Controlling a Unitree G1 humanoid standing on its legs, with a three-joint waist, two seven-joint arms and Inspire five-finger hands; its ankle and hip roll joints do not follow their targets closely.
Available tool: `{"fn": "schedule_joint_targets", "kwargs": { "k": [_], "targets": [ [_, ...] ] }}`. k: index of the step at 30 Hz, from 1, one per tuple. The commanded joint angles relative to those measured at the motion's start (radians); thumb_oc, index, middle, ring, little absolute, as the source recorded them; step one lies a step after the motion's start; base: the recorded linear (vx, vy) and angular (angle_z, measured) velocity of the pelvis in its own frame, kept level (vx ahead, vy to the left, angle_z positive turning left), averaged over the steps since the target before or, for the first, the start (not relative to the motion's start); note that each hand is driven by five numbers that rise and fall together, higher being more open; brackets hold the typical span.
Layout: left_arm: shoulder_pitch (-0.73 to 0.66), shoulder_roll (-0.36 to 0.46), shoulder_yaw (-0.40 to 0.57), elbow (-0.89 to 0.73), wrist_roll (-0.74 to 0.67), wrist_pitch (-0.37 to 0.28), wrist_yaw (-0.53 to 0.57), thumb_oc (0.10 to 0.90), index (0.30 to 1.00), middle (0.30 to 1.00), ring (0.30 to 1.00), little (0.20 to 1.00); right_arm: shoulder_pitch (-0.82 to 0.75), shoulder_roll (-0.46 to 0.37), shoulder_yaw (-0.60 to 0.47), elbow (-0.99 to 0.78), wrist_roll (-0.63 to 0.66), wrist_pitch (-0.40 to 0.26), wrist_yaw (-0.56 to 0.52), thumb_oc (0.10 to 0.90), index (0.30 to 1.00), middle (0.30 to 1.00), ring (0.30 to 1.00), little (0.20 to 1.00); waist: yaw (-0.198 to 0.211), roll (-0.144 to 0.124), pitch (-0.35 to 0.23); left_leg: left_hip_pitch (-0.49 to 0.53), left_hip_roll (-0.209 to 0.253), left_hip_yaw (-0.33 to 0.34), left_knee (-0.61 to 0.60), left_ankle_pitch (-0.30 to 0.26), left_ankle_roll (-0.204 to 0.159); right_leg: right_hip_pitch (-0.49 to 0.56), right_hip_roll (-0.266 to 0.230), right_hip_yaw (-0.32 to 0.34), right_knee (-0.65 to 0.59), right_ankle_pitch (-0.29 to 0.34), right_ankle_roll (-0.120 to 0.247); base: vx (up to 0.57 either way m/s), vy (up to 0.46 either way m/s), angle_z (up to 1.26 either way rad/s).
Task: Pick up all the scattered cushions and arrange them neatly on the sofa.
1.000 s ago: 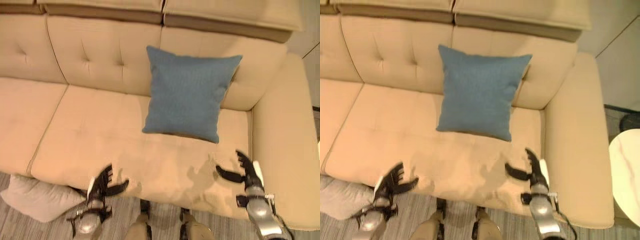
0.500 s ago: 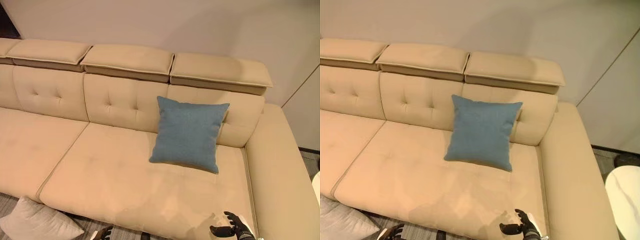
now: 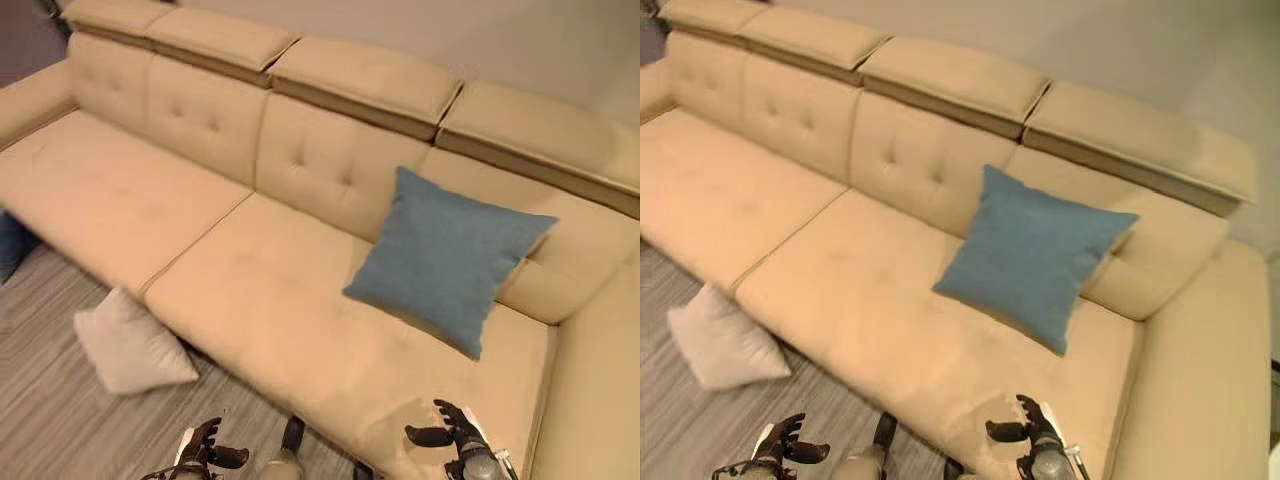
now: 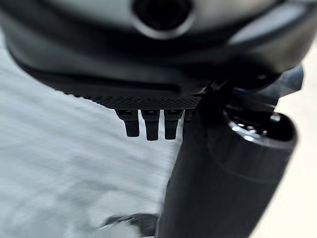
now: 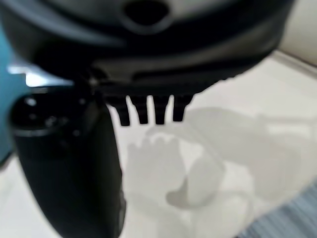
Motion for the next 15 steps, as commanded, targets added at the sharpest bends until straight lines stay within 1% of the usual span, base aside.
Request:
{"fn": "schedule_joint_targets", "kwargs": {
  "k": [1,3,4,5,6,9,10,11,12,14,15],
  "targets": [
    [-0.06,0.012,0.017,0.005,-0.015,-0.01,0.027,0.8,0.9,0.9,0.9,0.9,0.001,-0.07,-0.018,-0.07,0.029,-0.018,-0.048,0.8,0.9,0.9,0.9,0.9,-0.032,-0.096,0.031,-0.031,-0.101,0.154,0.022,-0.018,0.051,0.114,-0.097,-0.021,-0.155,0.011,0.098,-0.28,-0.027,0.95],
    [-0.046,0.006,0.024,0.013,-0.011,-0.009,0.025,0.8,0.9,0.9,0.9,0.9,0.008,-0.072,-0.02,-0.073,0.032,-0.019,-0.047,0.8,0.9,0.9,0.9,0.9,-0.042,-0.113,0.033,-0.019,-0.103,0.191,0.102,-0.063,0.07,0.106,-0.122,-0.054,-0.165,0.033,0.096,-0.19,-0.008,0.98],
    [-0.046,0.005,0.024,0.013,-0.011,-0.009,0.025,0.8,0.9,0.9,0.9,0.9,0.008,-0.072,-0.02,-0.073,0.032,-0.019,-0.047,0.8,0.9,0.9,0.9,0.9,-0.044,-0.112,0.03,-0.023,-0.103,0.189,0.103,-0.062,0.07,0.102,-0.121,-0.055,-0.165,0.035,0.096,-0.23,-0.012,1.02],
    [-0.033,-0.002,0.035,0.017,-0.012,-0.006,0.023,0.8,0.9,0.9,0.9,0.9,0.02,-0.068,-0.025,-0.072,0.034,-0.021,-0.041,0.8,0.9,0.9,0.9,0.9,-0.055,-0.13,0.025,-0.001,-0.102,0.225,0.17,-0.121,0.076,0.092,-0.146,-0.1,-0.177,0.054,0.095,-0.2,-0.002,0.82],
    [-0.029,-0.005,0.038,0.019,-0.012,-0.005,0.025,0.8,0.9,0.9,0.9,0.9,0.027,-0.066,-0.027,-0.07,0.036,-0.023,-0.038,0.8,0.9,0.9,0.9,0.9,-0.061,-0.139,0.025,0.017,-0.097,0.251,0.198,-0.153,0.079,0.092,-0.16,-0.121,-0.186,0.063,0.096,-0.24,0.002,0.71],
    [-0.023,-0.013,0.034,0.018,-0.007,-0.005,0.026,0.8,0.9,0.9,0.9,0.9,0.032,-0.058,-0.029,-0.054,0.04,-0.026,-0.035,0.8,0.9,0.9,0.9,0.9,-0.075,-0.152,0.018,0.075,-0.061,0.314,0.235,-0.212,0.081,0.095,-0.186,-0.18,-0.209,0.081,0.103,-0.1,0.052,0.76],
    [-0.025,-0.014,0.031,0.016,-0.007,-0.004,0.024,0.8,0.9,0.9,0.9,0.9,0.029,-0.055,-0.028,-0.049,0.042,-0.024,-0.033,0.8,0.9,0.9,0.9,0.9,-0.079,-0.153,0.015,0.094,-0.048,0.336,0.234,-0.224,0.08,0.097,-0.192,-0.197,-0.212,0.085,0.106,-0.06,0.139,1.14],
    [-0.032,-0.014,0.023,0.012,-0.005,-0.003,0.022,0.8,0.9,0.9,0.9,0.9,0.029,-0.048,-0.028,-0.043,0.044,-0.021,-0.031,0.8,0.9,0.9,0.9,0.9,-0.095,-0.149,0.005,0.153,-0.018,0.406,0.186,-0.229,0.072,0.1,-0.205,-0.245,-0.221,0.095,0.117,-0.03,0.123,0.88],
    [-0.031,-0.014,0.023,0.012,-0.005,-0.003,0.022,0.8,0.9,0.9,0.9,0.9,0.029,-0.048,-0.028,-0.043,0.044,-0.021,-0.031,0.8,0.9,0.9,0.9,0.9,-0.095,-0.149,0.006,0.155,-0.018,0.406,0.185,-0.228,0.071,0.101,-0.205,-0.246,-0.221,0.095,0.117,-0.02,0.139,0.94],
    [-0.038,-0.012,0.012,0.004,0.005,0.0,0.016,0.8,0.9,0.9,0.9,0.9,0.028,-0.042,-0.025,-0.031,0.035,-0.014,-0.032,0.8,0.9,0.9,0.9,0.9,-0.102,-0.139,-0.004,0.176,-0.013,0.447,0.123,-0.217,0.067,0.102,-0.213,-0.289,-0.22,0.097,0.126,0.0,0.102,0.87],
    [-0.038,-0.012,0.012,0.004,0.005,0.0,0.016,0.8,0.9,0.9,0.9,0.9,0.028,-0.042,-0.024,-0.031,0.035,-0.014,-0.032,0.8,0.9,0.9,0.9,0.9,-0.102,-0.139,-0.004,0.177,-0.014,0.447,0.121,-0.216,0.067,0.102,-0.213,-0.289,-0.221,0.097,0.126,0.03,0.195,0.95]
  ]
}}
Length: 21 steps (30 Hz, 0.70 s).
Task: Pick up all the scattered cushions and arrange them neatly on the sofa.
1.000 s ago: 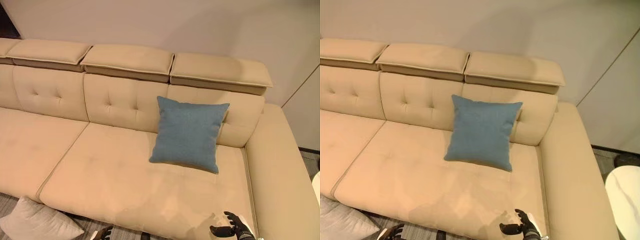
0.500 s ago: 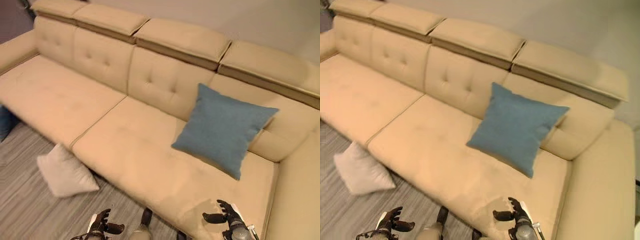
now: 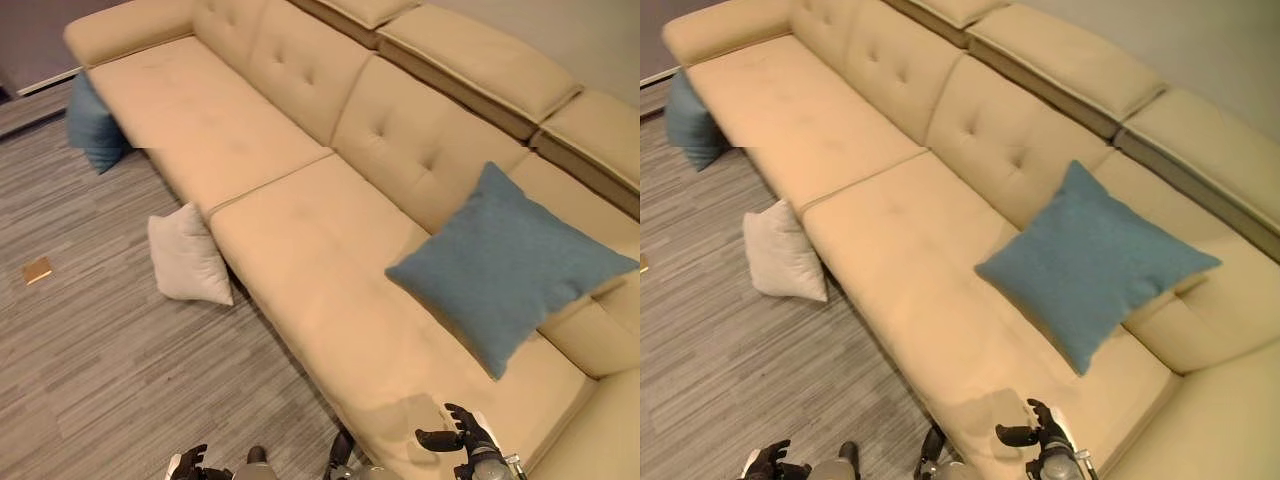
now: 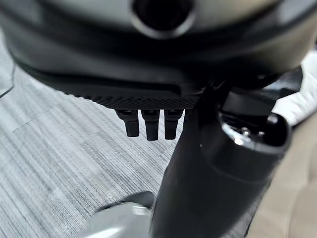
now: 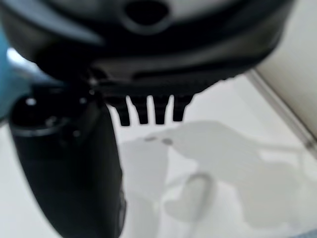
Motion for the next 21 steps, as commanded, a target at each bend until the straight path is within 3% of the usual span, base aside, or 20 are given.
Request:
{"fn": "schedule_joint_targets", "kwargs": {
  "k": [1,7,8,9,11,13,15,16,18,21],
  "targets": [
    [-0.028,0.016,-0.025,-0.041,0.026,-0.033,-0.006,0.8,0.9,0.9,0.9,0.9,-0.025,0.005,-0.005,-0.017,-0.004,-0.02,-0.018,0.8,0.9,0.9,0.9,0.9,-0.004,-0.028,-0.065,-0.047,-0.072,-0.018,-0.036,-0.04,0.047,0.004,-0.089,0.101,0.041,-0.065,0.167,0.04,0.182,0.55],
    [-0.026,0.04,-0.009,-0.015,0.04,-0.024,-0.011,0.8,0.9,0.9,0.9,0.9,-0.046,0.026,0.022,-0.012,-0.034,-0.007,-0.014,0.8,0.9,0.9,0.9,0.9,0.017,-0.038,-0.062,-0.037,-0.117,-0.08,-0.064,-0.048,0.078,-0.016,-0.113,0.129,0.127,-0.078,0.176,0.0,0.143,0.36],
    [-0.032,0.063,-0.003,-0.016,0.04,-0.026,-0.003,0.8,0.9,0.9,0.9,0.9,-0.055,0.029,0.031,-0.03,-0.036,-0.006,-0.011,0.8,0.9,0.9,0.9,0.9,0.011,-0.039,-0.052,-0.044,-0.132,-0.114,-0.06,-0.047,0.092,-0.054,-0.088,0.235,0.168,-0.079,0.183,-0.02,0.121,0.74],
    [-0.037,0.079,0.004,-0.028,0.038,-0.036,0.0,0.8,0.9,0.9,0.9,0.9,-0.057,0.027,0.042,-0.042,-0.035,-0.01,-0.011,0.8,0.9,0.9,0.9,0.9,0.0,-0.036,-0.056,-0.044,-0.156,-0.148,-0.072,-0.042,0.103,-0.069,-0.022,0.392,0.174,-0.094,0.196,0.0,0.137,0.99],
    [-0.041,0.085,0.01,-0.047,0.015,-0.046,0.008,0.8,0.9,0.9,0.9,0.9,-0.063,0.019,0.061,-0.045,-0.033,-0.01,-0.008,0.8,0.9,0.9,0.9,0.9,0.012,-0.032,-0.061,-0.044,-0.178,-0.201,-0.095,-0.019,0.1,-0.063,0.008,0.433,0.161,-0.1,0.179,0.05,0.034,1.23],
    [-0.044,0.081,0.01,-0.066,-0.011,-0.052,0.01,0.8,0.9,0.9,0.9,0.9,-0.066,0.015,0.072,-0.062,-0.033,-0.013,-0.007,0.8,0.9,0.9,0.9,0.9,0.023,-0.03,-0.061,-0.053,-0.193,-0.236,-0.099,-0.003,0.088,-0.042,0.008,0.404,0.13,-0.106,0.17,0.03,-0.078,1.21],
    [-0.037,0.062,0.013,-0.064,-0.034,-0.048,0.003,0.8,0.9,0.9,0.9,0.9,-0.059,0.008,0.073,-0.077,-0.043,-0.014,-0.006,0.8,0.9,0.9,0.9,0.9,0.023,-0.029,-0.041,-0.09,-0.205,-0.215,-0.035,-0.02,0.08,-0.015,-0.009,0.352,0.105,-0.11,0.165,-0.04,-0.051,1.86],
    [-0.031,0.054,0.016,-0.053,-0.038,-0.043,0.002,0.8,0.9,0.9,0.9,0.9,-0.049,0.007,0.07,-0.08,-0.047,-0.012,-0.004,0.8,0.9,0.9,0.9,0.9,0.016,-0.027,-0.033,-0.104,-0.192,-0.168,-0.017,-0.019,0.075,-0.011,-0.018,0.329,0.101,-0.112,0.166,-0.06,0.017,1.66],
    [-0.004,0.043,0.034,-0.009,-0.02,-0.027,0.003,0.8,0.9,0.9,0.9,0.9,-0.035,0.019,0.069,-0.063,-0.058,-0.002,-0.009,0.8,0.9,0.9,0.9,0.9,-0.005,-0.02,-0.032,-0.141,-0.123,-0.014,0.02,-0.012,0.076,0.002,-0.041,0.262,0.082,-0.109,0.171,-0.02,0.098,1.73],
    [0.009,0.044,0.049,0.013,-0.014,-0.02,0.009,0.8,0.9,0.9,0.9,0.9,-0.028,0.033,0.066,-0.057,-0.055,-0.003,-0.01,0.8,0.9,0.9,0.9,0.9,-0.007,-0.025,-0.038,-0.169,-0.102,0.022,0.045,-0.008,0.075,0.012,-0.054,0.242,0.075,-0.109,0.173,0.06,0.099,0.68]
  ]
}}
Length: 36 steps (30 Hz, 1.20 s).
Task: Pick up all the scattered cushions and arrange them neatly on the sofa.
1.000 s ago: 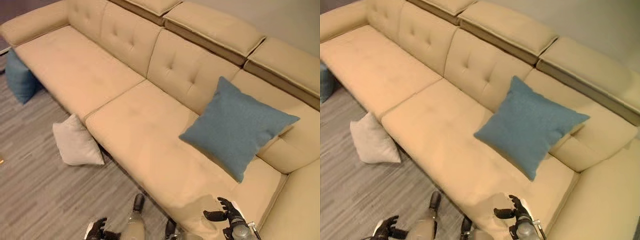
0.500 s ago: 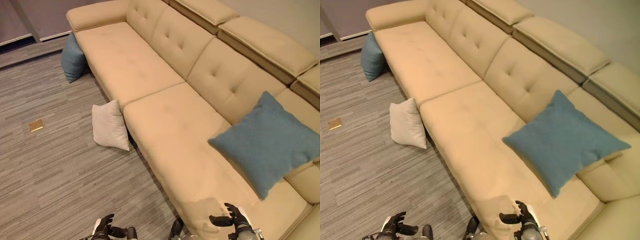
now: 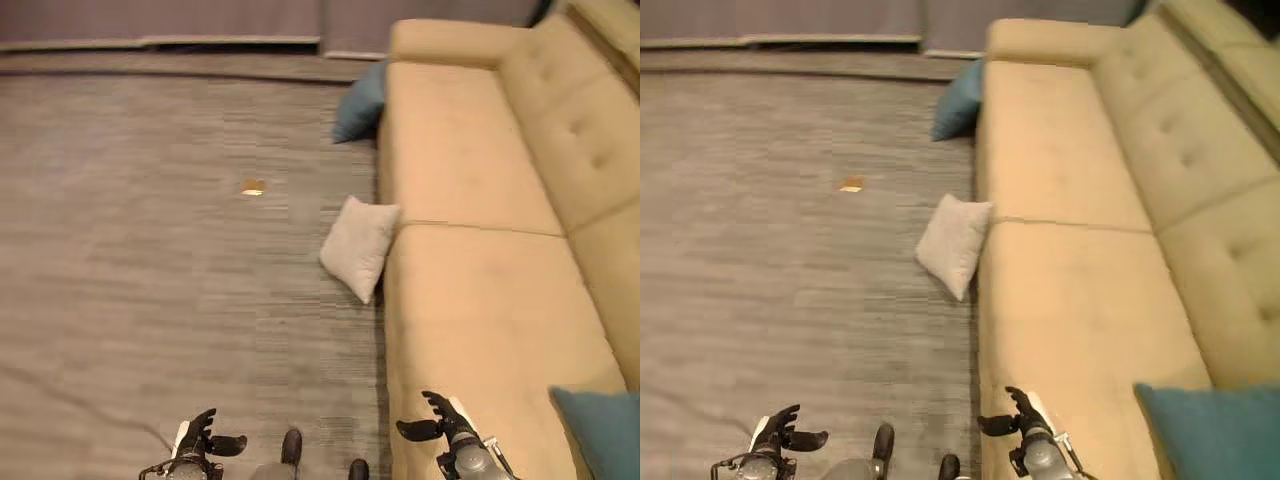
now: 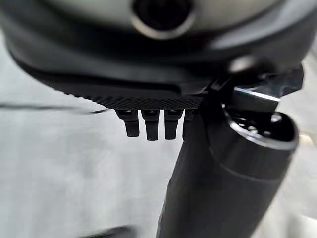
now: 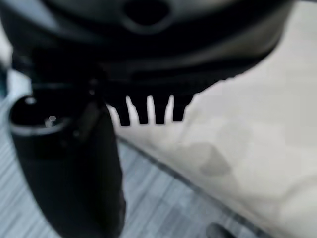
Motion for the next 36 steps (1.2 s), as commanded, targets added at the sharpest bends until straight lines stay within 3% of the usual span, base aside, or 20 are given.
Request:
{"fn": "schedule_joint_targets", "kwargs": {
  "k": [1,6,9,11,12,16,19,21,24,27,28,29,30,31,32,33,34,35,36],
  "targets": [
    [0.011,0.027,0.043,0.025,0.004,-0.011,0.01,0.8,0.9,0.9,0.9,0.9,0.058,-0.01,-0.023,-0.02,-0.014,-0.013,-0.028,0.8,0.9,0.9,0.9,0.9,-0.045,-0.023,-0.021,-0.024,0.034,0.05,0.074,-0.087,-0.015,-0.021,-0.034,0.005,0.032,-0.031,0.114,0.07,0.07,0.19],
    [0.036,0.026,0.056,0.043,0.017,-0.005,0.01,0.8,0.9,0.9,0.9,0.9,0.073,0.013,-0.031,-0.002,-0.032,-0.007,-0.03,0.8,0.9,0.9,0.9,0.9,-0.048,-0.021,-0.05,0.021,0.001,0.04,0.021,-0.11,0.016,-0.015,-0.073,-0.009,0.118,-0.048,0.134,0.24,0.23,0.32],
    [0.023,0.04,0.052,0.028,0.012,0.001,0.006,0.8,0.9,0.9,0.9,0.9,0.051,0.03,-0.018,0.03,-0.038,0.005,-0.025,0.8,0.9,0.9,0.9,0.9,-0.049,-0.008,-0.027,0.084,-0.028,0.022,-0.024,-0.119,0.055,-0.112,-0.113,0.046,0.387,0.051,0.145,0.22,0.292,0.06],
    [0.007,0.05,0.035,0.009,0.017,-0.004,0.004,0.8,0.9,0.9,0.9,0.9,0.04,0.036,-0.009,0.039,-0.04,0.006,-0.023,0.8,0.9,0.9,0.9,0.9,-0.056,0.018,-0.017,0.133,-0.021,0.008,-0.06,-0.125,0.061,-0.194,-0.093,0.071,0.517,0.06,0.14,0.22,0.226,0.09],
    [0.008,0.05,0.035,0.009,0.017,-0.004,0.004,0.8,0.9,0.9,0.9,0.9,0.04,0.035,-0.009,0.039,-0.04,0.006,-0.023,0.8,0.9,0.9,0.9,0.9,-0.055,0.018,-0.018,0.133,-0.021,0.009,-0.061,-0.125,0.061,-0.196,-0.094,0.072,0.519,0.058,0.14,0.25,0.172,0.21],
    [-0.013,0.054,0.005,-0.015,0.016,-0.012,-0.006,0.8,0.9,0.9,0.9,0.9,0.04,0.03,-0.004,0.06,-0.039,0.009,-0.024,0.8,0.9,0.9,0.9,0.9,-0.082,0.016,-0.006,0.208,-0.051,-0.047,-0.093,-0.15,0.058,-0.256,-0.011,0.085,0.396,0.019,0.122,0.27,0.062,0.04],
    [-0.031,0.049,-0.005,-0.004,0.023,-0.007,-0.012,0.8,0.9,0.9,0.9,0.9,0.033,0.024,-0.012,0.085,-0.031,0.016,-0.021,0.8,0.9,0.9,0.9,0.9,-0.113,-0.007,-0.009,0.26,-0.096,-0.11,-0.103,-0.186,0.057,-0.316,0.044,0.1,0.17,0.086,0.146,0.37,0.019,0.2],
    [-0.04,0.042,-0.006,0.011,0.025,-0.01,-0.016,0.8,0.9,0.9,0.9,0.9,0.033,0.019,-0.018,0.09,-0.027,0.018,-0.019,0.8,0.9,0.9,0.9,0.9,-0.126,-0.005,-0.007,0.29,-0.103,-0.135,-0.102,-0.205,0.05,-0.326,0.047,0.078,0.114,0.113,0.157,0.33,0.005,0.44],
    [-0.031,0.027,-0.018,0.019,0.043,-0.01,-0.016,0.8,0.9,0.9,0.9,0.9,0.063,0.016,-0.031,0.086,-0.019,0.015,-0.02,0.8,0.9,0.9,0.9,0.9,-0.138,-0.004,-0.024,0.32,-0.119,-0.164,-0.064,-0.256,0.047,-0.285,0.047,0.089,0.095,0.11,0.134,0.32,-0.03,0.56],
    [-0.015,0.012,-0.025,0.017,0.046,-0.009,-0.016,0.8,0.9,0.9,0.9,0.9,0.086,0.007,-0.053,0.086,-0.013,0.013,-0.02,0.8,0.9,0.9,0.9,0.9,-0.151,0.01,-0.045,0.306,-0.097,-0.142,0.054,-0.225,-0.022,-0.234,0.04,0.059,0.095,0.101,0.113,0.27,-0.064,0.74],
    [-0.015,0.012,-0.026,0.016,0.046,-0.008,-0.016,0.8,0.9,0.9,0.9,0.9,0.086,0.007,-0.053,0.086,-0.013,0.013,-0.02,0.8,0.9,0.9,0.9,0.9,-0.152,0.01,-0.045,0.304,-0.096,-0.144,0.057,-0.227,-0.023,-0.234,0.04,0.058,0.095,0.101,0.113,0.26,-0.074,1.0],
    [-0.007,0.009,-0.031,0.002,0.042,-0.008,-0.023,0.8,0.9,0.9,0.9,0.9,0.09,0.001,-0.061,0.076,0.001,0.01,-0.016,0.8,0.9,0.9,0.9,0.9,-0.156,0.008,-0.05,0.259,-0.065,-0.105,0.2,-0.164,-0.066,-0.182,0.039,0.059,0.084,0.081,0.094,0.22,-0.068,0.64],
    [-0.007,0.007,-0.033,-0.003,0.035,-0.006,-0.025,0.8,0.9,0.9,0.9,0.9,0.085,-0.003,-0.063,0.077,0.008,0.008,-0.019,0.8,0.9,0.9,0.9,0.9,-0.152,-0.002,-0.045,0.221,-0.064,-0.094,0.278,-0.137,-0.075,-0.161,0.035,0.067,0.08,0.075,0.084,0.27,-0.091,0.27],
    [-0.011,0.006,-0.035,-0.001,0.032,-0.004,-0.023,0.8,0.9,0.9,0.9,0.9,0.076,-0.003,-0.065,0.082,0.022,0.007,-0.021,0.8,0.9,0.9,0.9,0.9,-0.147,-0.009,-0.043,0.18,-0.058,-0.077,0.341,-0.124,-0.077,-0.144,0.035,0.077,0.076,0.063,0.073,0.3,-0.078,-0.22],
    [-0.013,0.009,-0.039,0.002,0.029,0.001,-0.029,0.8,0.9,0.9,0.9,0.9,0.07,-0.005,-0.057,0.098,0.026,0.016,-0.018,0.8,0.9,0.9,0.9,0.9,-0.128,-0.034,-0.041,0.079,-0.028,-0.02,0.357,-0.17,-0.038,-0.106,0.011,0.092,0.068,0.032,0.07,0.25,-0.051,-0.27],
    [-0.013,0.009,-0.039,0.002,0.029,0.001,-0.029,0.8,0.9,0.9,0.9,0.9,0.07,-0.005,-0.058,0.098,0.026,0.016,-0.018,0.8,0.9,0.9,0.9,0.9,-0.126,-0.032,-0.039,0.079,-0.025,-0.018,0.363,-0.176,-0.038,-0.104,0.014,0.093,0.068,0.031,0.07,0.37,-0.005,-0.18],
    [-0.013,0.012,-0.048,-0.002,0.034,0.004,-0.034,0.8,0.9,0.9,0.9,0.9,0.065,-0.007,-0.051,0.1,0.019,0.019,-0.021,0.8,0.9,0.9,0.9,0.9,-0.112,-0.04,-0.04,0.038,-0.017,-0.021,0.269,-0.208,-0.016,-0.077,0.008,0.108,0.056,0.012,0.081,0.35,0.081,-0.43],
    [-0.014,0.014,-0.052,0.002,0.041,0.003,-0.034,0.8,0.9,0.9,0.9,0.9,0.063,-0.007,-0.049,0.106,0.016,0.019,-0.025,0.8,0.9,0.9,0.9,0.9,-0.099,-0.034,-0.036,-0.004,-0.006,-0.042,0.163,-0.148,-0.023,-0.049,0.017,0.126,0.045,-0.007,0.086,0.35,0.077,-0.46],
    [-0.014,0.014,-0.052,0.003,0.041,0.003,-0.034,0.8,0.9,0.9,0.9,0.9,0.063,-0.008,-0.049,0.106,0.016,0.019,-0.025,0.8,0.9,0.9,0.9,0.9,-0.098,-0.034,-0.034,0.001,-0.007,-0.042,0.16,-0.148,-0.024,-0.046,0.016,0.127,0.045,-0.009,0.086,0.27,0.102,-0.47]
  ]
}}
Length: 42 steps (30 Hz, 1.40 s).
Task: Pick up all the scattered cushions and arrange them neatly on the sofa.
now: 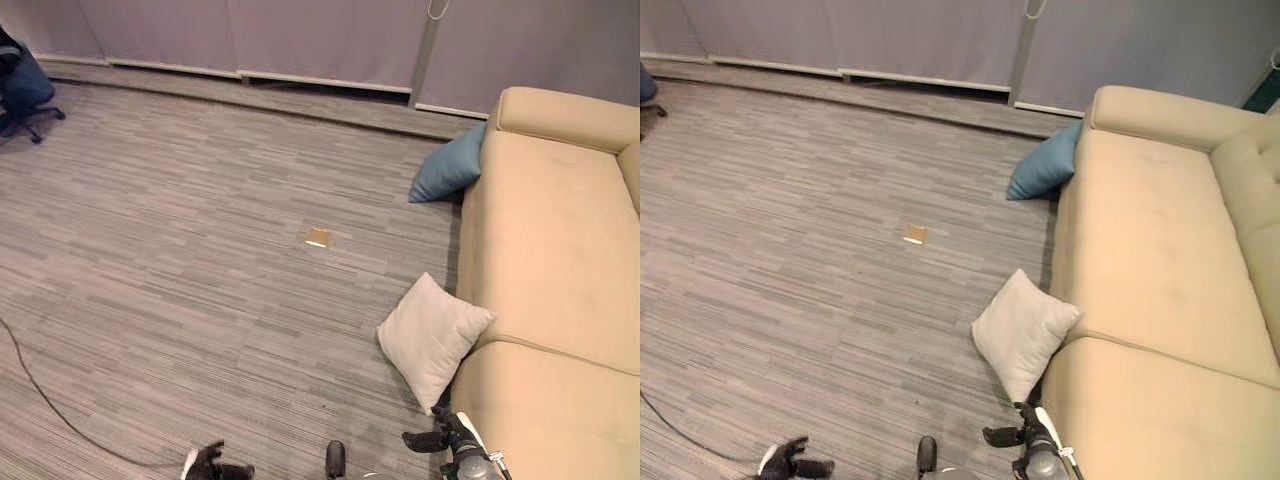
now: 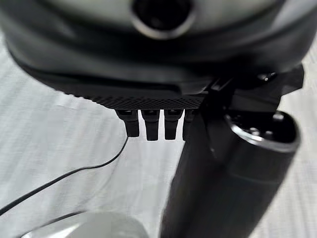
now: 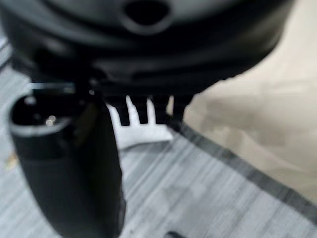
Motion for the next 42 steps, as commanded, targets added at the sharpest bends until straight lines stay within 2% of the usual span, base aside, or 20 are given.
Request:
{"fn": "schedule_joint_targets", "kwargs": {
  "k": [1,4,7,11,12,13,15,17,20,25,28,29,30,32,34,36,38,39,41,42],
  "targets": [
    [0.011,0.036,-0.021,-0.008,0.018,-0.004,-0.007,0.8,0.9,0.9,0.9,0.9,0.046,-0.034,-0.002,-0.012,0.009,-0.013,-0.025,0.8,0.9,0.9,0.9,0.9,-0.002,0.007,0.005,-0.03,-0.004,-0.04,-0.093,0.108,0.017,0.015,-0.056,0.016,0.107,-0.123,0.168,0.18,0.087,-0.25],
    [0.008,0.032,-0.027,0.0,0.009,-0.006,-0.007,0.8,0.9,0.9,0.9,0.9,0.044,-0.032,-0.001,0.002,0.0,-0.011,-0.032,0.8,0.9,0.9,0.9,0.9,0.019,0.016,0.016,-0.066,0.006,-0.087,-0.173,0.188,-0.001,0.06,-0.046,0.051,0.109,-0.149,0.169,0.29,0.158,-0.53],
    [0.031,0.018,-0.004,0.024,0.0,0.002,-0.01,0.8,0.9,0.9,0.9,0.9,0.054,-0.016,-0.016,0.013,-0.001,-0.01,-0.03,0.8,0.9,0.9,0.9,0.9,0.023,0.024,-0.004,-0.027,-0.006,-0.094,-0.205,0.179,0.016,0.073,-0.06,0.074,0.149,-0.167,0.183,0.3,0.211,-0.58],
    [0.038,0.018,0.011,0.031,-0.006,0.003,-0.008,0.8,0.9,0.9,0.9,0.9,0.054,0.002,-0.021,0.012,0.0,-0.01,-0.027,0.8,0.9,0.9,0.9,0.9,0.025,0.021,-0.016,0.012,-0.029,-0.073,-0.216,0.153,0.043,0.049,-0.087,0.09,0.237,-0.147,0.21,0.22,0.195,-0.47],
    [0.03,0.031,0.011,0.022,-0.005,0.004,-0.007,0.8,0.9,0.9,0.9,0.9,0.044,0.009,-0.012,-0.001,-0.002,-0.008,-0.022,0.8,0.9,0.9,0.9,0.9,0.019,0.023,-0.009,0.043,-0.037,-0.055,-0.222,0.136,0.066,-0.01,-0.102,0.104,0.368,-0.084,0.229,0.15,0.177,-0.45],
    [0.023,0.039,0.012,0.017,-0.004,0.004,-0.002,0.8,0.9,0.9,0.9,0.9,0.036,0.011,-0.006,-0.01,-0.004,-0.008,-0.022,0.8,0.9,0.9,0.9,0.9,0.017,0.026,-0.001,0.054,-0.034,-0.043,-0.224,0.13,0.075,-0.044,-0.108,0.101,0.434,-0.061,0.237,0.19,0.22,-0.36],
    [0.012,0.051,0.011,0.008,-0.01,-0.002,0.001,0.8,0.9,0.9,0.9,0.9,0.025,0.013,0.001,-0.029,-0.004,-0.01,-0.024,0.8,0.9,0.9,0.9,0.9,0.016,0.035,0.008,0.085,-0.028,-0.023,-0.232,0.113,0.084,-0.095,-0.128,0.059,0.505,-0.04,0.238,0.15,0.137,-0.11],
    [0.009,0.054,0.01,0.005,-0.013,-0.003,-0.001,0.8,0.9,0.9,0.9,0.9,0.023,0.013,0.003,-0.035,-0.004,-0.01,-0.023,0.8,0.9,0.9,0.9,0.9,0.014,0.036,0.007,0.104,-0.028,-0.017,-0.242,0.105,0.084,-0.106,-0.137,0.035,0.501,-0.04,0.234,0.18,0.084,-0.2],
    [-0.001,0.053,0.02,0.0,-0.037,-0.003,-0.005,0.8,0.9,0.9,0.9,0.9,0.002,0.003,0.01,-0.026,-0.013,-0.006,-0.023,0.8,0.9,0.9,0.9,0.9,0.005,0.033,0.004,0.169,-0.04,-0.003,-0.26,0.062,0.084,-0.157,-0.136,-0.083,0.348,-0.064,0.219,0.3,0.051,-0.36],
    [-0.019,0.049,0.027,0.017,-0.036,-0.005,-0.006,0.8,0.9,0.9,0.9,0.9,-0.004,-0.004,0.017,-0.005,-0.035,0.004,-0.02,0.8,0.9,0.9,0.9,0.9,-0.008,0.018,0.018,0.235,-0.059,0.025,-0.257,0.013,0.075,-0.219,-0.138,-0.252,0.188,-0.01,0.24,0.26,-0.007,-0.48],
    [-0.016,0.039,0.02,0.012,-0.025,-0.01,-0.009,0.8,0.9,0.9,0.9,0.9,0.011,-0.008,0.012,0.008,-0.03,0.006,-0.022,0.8,0.9,0.9,0.9,0.9,-0.018,0.013,0.012,0.263,-0.074,0.021,-0.24,-0.022,0.08,-0.187,-0.126,-0.224,0.162,-0.011,0.233,0.25,-0.03,-0.1],
    [-0.009,0.031,0.01,0.011,-0.009,-0.008,-0.013,0.8,0.9,0.9,0.9,0.9,0.028,-0.012,0.001,0.017,-0.024,0.006,-0.021,0.8,0.9,0.9,0.9,0.9,-0.029,0.013,-0.002,0.283,-0.076,0.006,-0.215,-0.048,0.077,-0.175,-0.111,-0.187,0.17,-0.01,0.216,0.3,-0.081,0.12],
    [-0.008,0.027,0.004,0.012,-0.005,-0.011,-0.016,0.8,0.9,0.9,0.9,0.9,0.033,-0.015,-0.006,0.021,-0.02,0.005,-0.022,0.8,0.9,0.9,0.9,0.9,-0.034,0.014,-0.009,0.284,-0.078,0.008,-0.195,-0.057,0.069,-0.163,-0.116,-0.197,0.162,-0.008,0.21,0.4,-0.119,0.31],
    [-0.006,0.02,-0.011,0.013,0.008,-0.007,-0.019,0.8,0.9,0.9,0.9,0.9,0.042,-0.013,-0.013,0.024,-0.011,0.002,-0.022,0.8,0.9,0.9,0.9,0.9,-0.046,0.023,-0.02,0.283,-0.056,0.019,-0.124,-0.039,0.031,-0.122,-0.097,-0.192,0.142,-0.019,0.194,0.25,-0.11,0.47],
    [-0.012,0.017,-0.022,0.001,0.009,-0.006,-0.024,0.8,0.9,0.9,0.9,0.9,0.043,-0.019,-0.018,0.023,-0.004,0.0,-0.023,0.8,0.9,0.9,0.9,0.9,-0.05,0.013,-0.019,0.227,-0.03,0.032,0.036,0.022,-0.011,-0.081,-0.092,-0.181,0.118,-0.026,0.174,0.16,-0.124,0.12],
    [-0.022,0.016,-0.031,-0.009,0.011,-0.006,-0.021,0.8,0.9,0.9,0.9,0.9,0.043,-0.025,-0.021,0.014,0.013,-0.006,-0.024,0.8,0.9,0.9,0.9,0.9,-0.045,0.005,-0.015,0.193,-0.016,0.032,0.136,0.063,-0.023,-0.046,-0.074,-0.153,0.102,-0.042,0.153,0.14,-0.07,-0.29],
    [-0.027,0.01,-0.041,-0.015,0.007,-0.005,-0.024,0.8,0.9,0.9,0.9,0.9,0.045,-0.031,-0.021,0.017,0.019,-0.001,-0.023,0.8,0.9,0.9,0.9,0.9,-0.038,-0.007,-0.011,0.136,-0.011,0.023,0.171,0.042,-0.007,-0.021,-0.068,-0.117,0.092,-0.057,0.148,0.14,-0.009,-0.54],
    [-0.03,0.009,-0.043,-0.016,0.003,-0.005,-0.024,0.8,0.9,0.9,0.9,0.9,0.043,-0.032,-0.021,0.02,0.019,0.0,-0.023,0.8,0.9,0.9,0.9,0.9,-0.038,-0.014,-0.015,0.115,-0.013,0.016,0.147,0.036,0.003,-0.016,-0.073,-0.104,0.086,-0.059,0.151,0.16,0.022,-0.66],
    [-0.037,0.005,-0.054,-0.015,0.006,-0.005,-0.026,0.8,0.9,0.9,0.9,0.9,0.041,-0.037,-0.014,0.027,0.014,0.0,-0.024,0.8,0.9,0.9,0.9,0.9,-0.024,-0.025,-0.01,0.086,-0.019,-0.011,0.087,-0.017,0.023,0.01,-0.072,-0.059,0.069,-0.069,0.164,0.2,0.04,-0.9],
    [-0.04,0.003,-0.059,-0.013,0.009,-0.003,-0.027,0.8,0.9,0.9,0.9,0.9,0.039,-0.038,-0.01,0.031,0.008,0.001,-0.026,0.8,0.9,0.9,0.9,0.9,-0.017,-0.026,-0.008,0.082,-0.026,-0.037,0.038,-0.016,0.027,0.019,-0.066,-0.039,0.063,-0.072,0.167,0.2,0.065,-1.13]
  ]
}}
